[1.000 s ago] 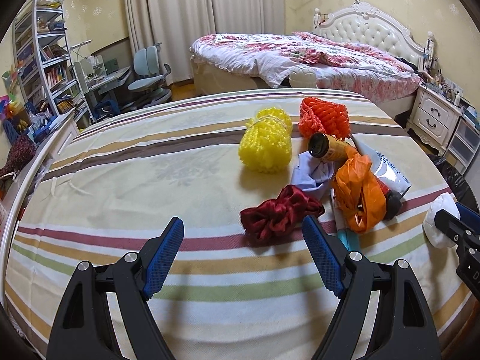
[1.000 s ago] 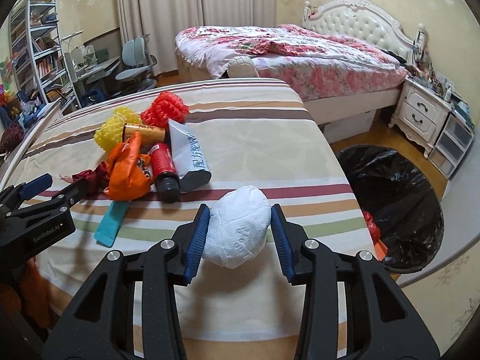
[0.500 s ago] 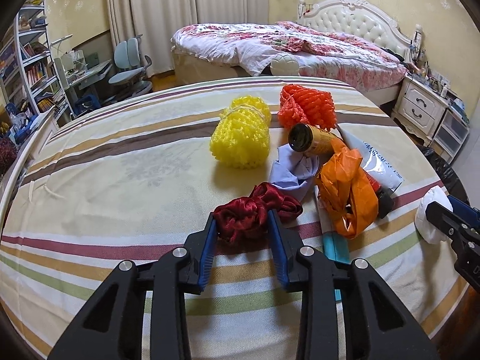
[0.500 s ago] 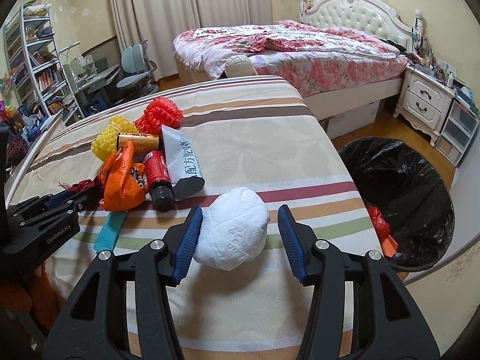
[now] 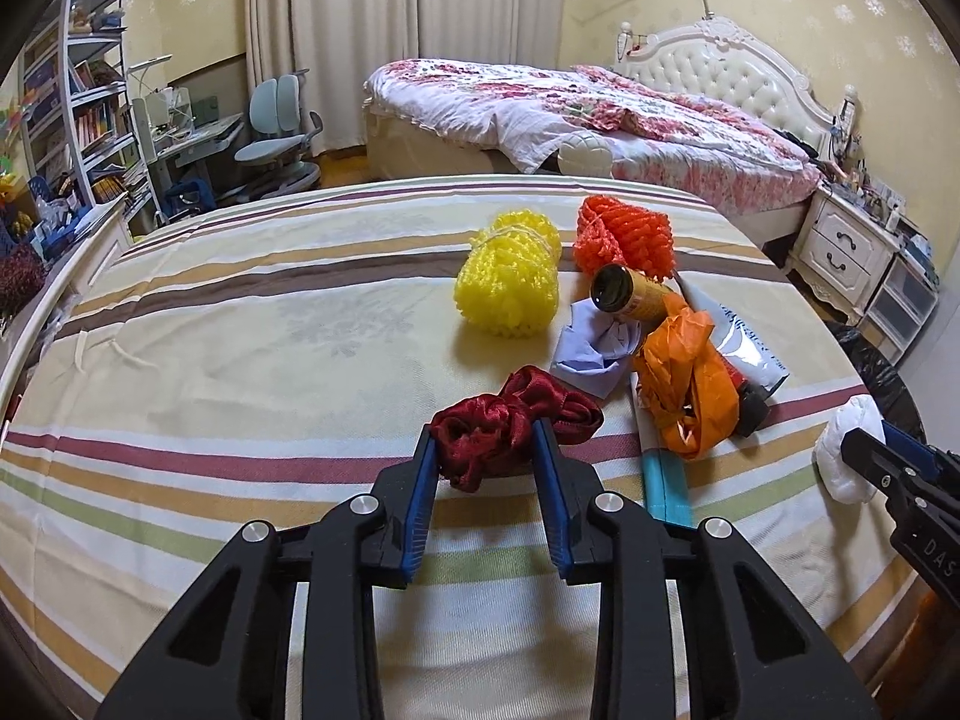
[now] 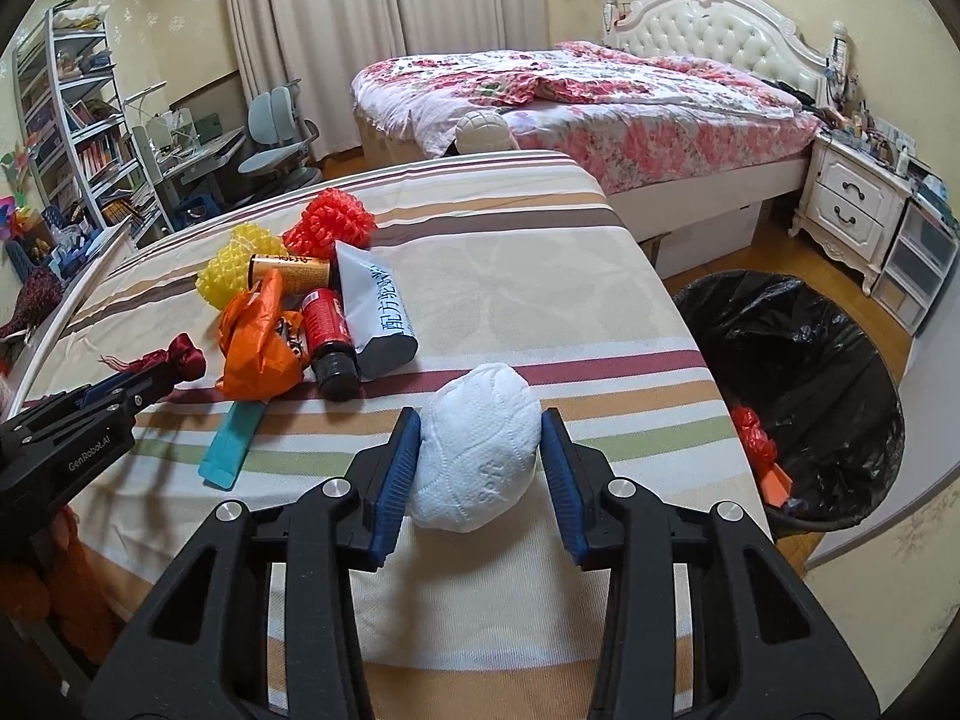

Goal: Collect trash
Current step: 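Close the left tool on the dark red ribbon, then drop the white ball from the right tool into the bin while the left drops the ribbon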

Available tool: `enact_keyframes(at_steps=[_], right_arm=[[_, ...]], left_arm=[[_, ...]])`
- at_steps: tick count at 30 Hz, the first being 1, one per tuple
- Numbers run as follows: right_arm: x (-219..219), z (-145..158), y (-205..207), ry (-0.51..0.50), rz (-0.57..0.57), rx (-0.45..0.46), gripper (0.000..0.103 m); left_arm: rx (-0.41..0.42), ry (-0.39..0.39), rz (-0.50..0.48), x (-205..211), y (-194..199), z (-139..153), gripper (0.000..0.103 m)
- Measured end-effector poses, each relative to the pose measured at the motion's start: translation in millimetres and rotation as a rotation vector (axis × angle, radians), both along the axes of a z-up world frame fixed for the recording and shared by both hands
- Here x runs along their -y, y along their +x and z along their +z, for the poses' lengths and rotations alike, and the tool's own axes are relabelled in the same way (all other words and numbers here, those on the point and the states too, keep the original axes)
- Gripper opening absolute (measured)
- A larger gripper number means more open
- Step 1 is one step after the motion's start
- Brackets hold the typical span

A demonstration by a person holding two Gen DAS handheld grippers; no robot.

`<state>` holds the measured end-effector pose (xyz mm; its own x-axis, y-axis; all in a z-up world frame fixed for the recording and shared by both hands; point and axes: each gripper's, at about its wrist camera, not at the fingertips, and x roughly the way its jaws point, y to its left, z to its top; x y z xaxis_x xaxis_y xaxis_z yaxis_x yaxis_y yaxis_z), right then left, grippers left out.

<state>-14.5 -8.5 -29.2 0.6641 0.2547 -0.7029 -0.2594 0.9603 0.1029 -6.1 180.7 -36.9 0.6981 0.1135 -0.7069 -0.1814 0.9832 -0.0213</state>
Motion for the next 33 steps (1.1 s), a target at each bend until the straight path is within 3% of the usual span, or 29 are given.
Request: enact_keyframes(at_steps=[14, 24, 33], right_arm=[[24, 18, -3, 0.015, -0.052, 0.056, 0.039], [66, 28, 8, 0.001, -0.146, 0.099, 0.039], [119, 32, 26, -0.021, -0.254, 0.125, 0.039]], left_arm=[[0.094, 0.008, -0.027, 23, -8, 30, 0.032], [0.136, 0.009, -0.120, 68, 8, 42, 0.032], [0.154, 0.013, -0.241, 133, 40, 41, 0.032]])
